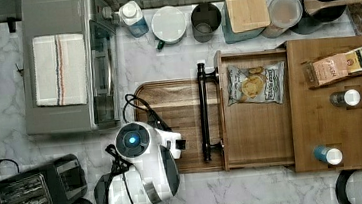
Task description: Place the butter on the board.
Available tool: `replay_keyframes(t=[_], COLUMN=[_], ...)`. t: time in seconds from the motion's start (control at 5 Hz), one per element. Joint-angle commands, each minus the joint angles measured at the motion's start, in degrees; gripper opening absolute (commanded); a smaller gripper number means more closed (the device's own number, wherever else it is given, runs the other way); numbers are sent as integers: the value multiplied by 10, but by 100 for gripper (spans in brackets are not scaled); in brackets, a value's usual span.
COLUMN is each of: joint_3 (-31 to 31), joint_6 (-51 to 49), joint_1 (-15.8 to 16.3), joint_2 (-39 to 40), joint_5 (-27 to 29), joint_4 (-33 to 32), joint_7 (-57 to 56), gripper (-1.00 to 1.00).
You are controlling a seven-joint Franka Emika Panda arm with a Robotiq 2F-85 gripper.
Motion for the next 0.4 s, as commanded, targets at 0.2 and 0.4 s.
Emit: replay_keyframes(t=[0.2,0.4], joint_3=[3,-1], joint_6=[108,103], joint_1=[4,0], joint_2=[-22,-7], joint_5=[7,5], joint_4=[-13,-10], joint_7=[11,2], gripper=[-100,-100])
